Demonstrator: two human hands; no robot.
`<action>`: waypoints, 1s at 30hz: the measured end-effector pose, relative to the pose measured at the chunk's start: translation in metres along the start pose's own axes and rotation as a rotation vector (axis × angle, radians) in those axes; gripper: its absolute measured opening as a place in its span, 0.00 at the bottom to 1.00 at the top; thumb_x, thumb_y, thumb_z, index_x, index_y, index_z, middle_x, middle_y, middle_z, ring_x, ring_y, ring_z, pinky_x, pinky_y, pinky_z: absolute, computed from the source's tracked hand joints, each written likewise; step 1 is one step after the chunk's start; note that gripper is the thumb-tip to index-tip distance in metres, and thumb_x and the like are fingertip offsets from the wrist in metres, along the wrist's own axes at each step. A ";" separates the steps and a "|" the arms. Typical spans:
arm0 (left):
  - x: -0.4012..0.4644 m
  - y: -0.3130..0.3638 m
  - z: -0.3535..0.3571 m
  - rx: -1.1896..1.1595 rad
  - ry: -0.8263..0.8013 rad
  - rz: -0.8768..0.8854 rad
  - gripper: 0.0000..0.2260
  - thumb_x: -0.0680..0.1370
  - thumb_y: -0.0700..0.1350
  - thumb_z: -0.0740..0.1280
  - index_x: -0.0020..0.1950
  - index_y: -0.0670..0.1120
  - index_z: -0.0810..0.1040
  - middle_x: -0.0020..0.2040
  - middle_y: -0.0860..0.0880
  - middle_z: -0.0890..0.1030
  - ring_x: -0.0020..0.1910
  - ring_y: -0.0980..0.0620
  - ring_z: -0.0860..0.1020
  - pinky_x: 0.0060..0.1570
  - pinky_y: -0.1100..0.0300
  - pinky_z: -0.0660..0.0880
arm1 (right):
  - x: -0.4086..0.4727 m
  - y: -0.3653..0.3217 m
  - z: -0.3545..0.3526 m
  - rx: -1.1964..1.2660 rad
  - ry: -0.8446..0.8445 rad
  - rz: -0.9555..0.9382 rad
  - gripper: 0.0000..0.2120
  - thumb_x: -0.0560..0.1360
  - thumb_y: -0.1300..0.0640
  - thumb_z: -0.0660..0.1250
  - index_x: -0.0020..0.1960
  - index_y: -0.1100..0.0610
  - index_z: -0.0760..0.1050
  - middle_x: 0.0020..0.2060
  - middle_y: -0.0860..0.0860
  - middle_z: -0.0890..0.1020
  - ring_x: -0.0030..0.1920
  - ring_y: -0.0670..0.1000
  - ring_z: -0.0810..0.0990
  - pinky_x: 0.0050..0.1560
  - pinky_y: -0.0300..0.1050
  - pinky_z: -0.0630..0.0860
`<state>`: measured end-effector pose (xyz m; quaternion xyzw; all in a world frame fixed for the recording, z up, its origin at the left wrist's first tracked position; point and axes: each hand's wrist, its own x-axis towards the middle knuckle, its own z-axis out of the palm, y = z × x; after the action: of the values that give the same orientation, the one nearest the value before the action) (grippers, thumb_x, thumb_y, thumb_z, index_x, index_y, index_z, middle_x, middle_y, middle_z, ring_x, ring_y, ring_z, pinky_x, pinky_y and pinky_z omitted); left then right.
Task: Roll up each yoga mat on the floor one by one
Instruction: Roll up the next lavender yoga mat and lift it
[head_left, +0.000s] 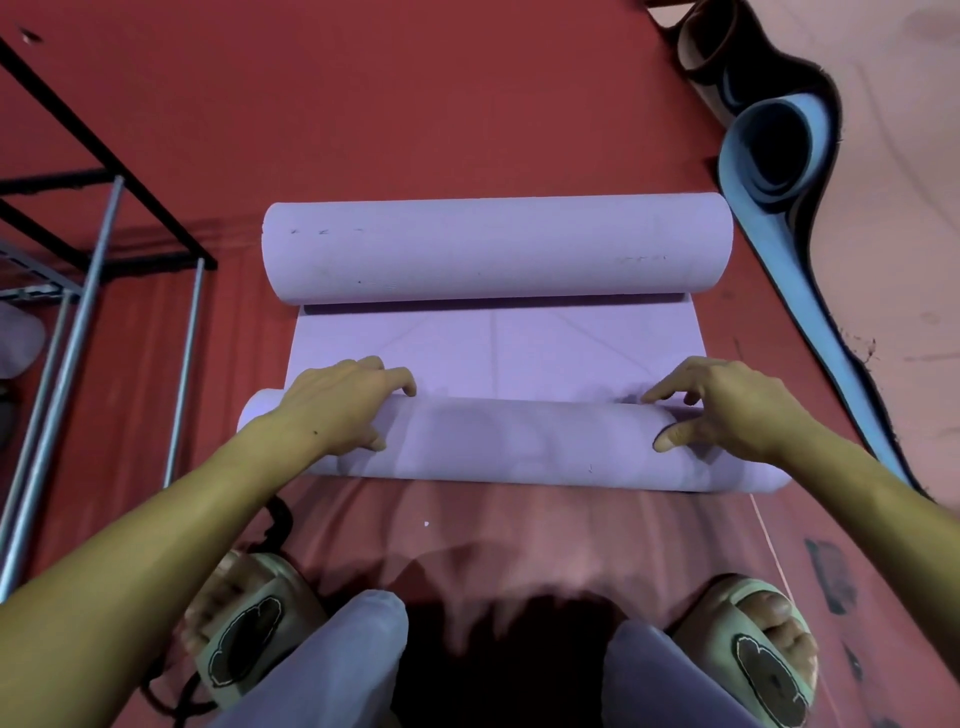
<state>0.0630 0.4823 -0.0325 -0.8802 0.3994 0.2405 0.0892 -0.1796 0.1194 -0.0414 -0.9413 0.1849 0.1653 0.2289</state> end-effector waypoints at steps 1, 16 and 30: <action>0.000 0.000 -0.001 -0.003 0.008 0.002 0.30 0.74 0.51 0.78 0.72 0.63 0.68 0.63 0.55 0.74 0.61 0.49 0.75 0.46 0.53 0.69 | 0.000 -0.001 -0.001 -0.002 0.010 0.009 0.23 0.61 0.36 0.83 0.49 0.23 0.73 0.53 0.35 0.78 0.52 0.43 0.78 0.47 0.52 0.77; -0.004 -0.013 -0.006 -0.154 0.188 -0.047 0.14 0.79 0.53 0.72 0.64 0.63 0.77 0.59 0.59 0.78 0.61 0.51 0.77 0.48 0.54 0.71 | 0.003 -0.010 0.010 -0.031 0.222 0.033 0.08 0.77 0.50 0.76 0.53 0.38 0.85 0.50 0.39 0.82 0.48 0.46 0.79 0.44 0.51 0.78; -0.011 0.007 -0.009 -0.077 0.203 -0.114 0.36 0.64 0.77 0.55 0.64 0.62 0.80 0.63 0.60 0.81 0.60 0.49 0.79 0.47 0.53 0.70 | -0.006 -0.032 0.025 -0.159 0.294 -0.030 0.28 0.79 0.31 0.57 0.57 0.50 0.86 0.56 0.52 0.83 0.55 0.53 0.77 0.53 0.51 0.76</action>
<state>0.0546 0.4812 -0.0192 -0.9240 0.3462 0.1601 0.0278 -0.1771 0.1597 -0.0485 -0.9732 0.1885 0.0366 0.1268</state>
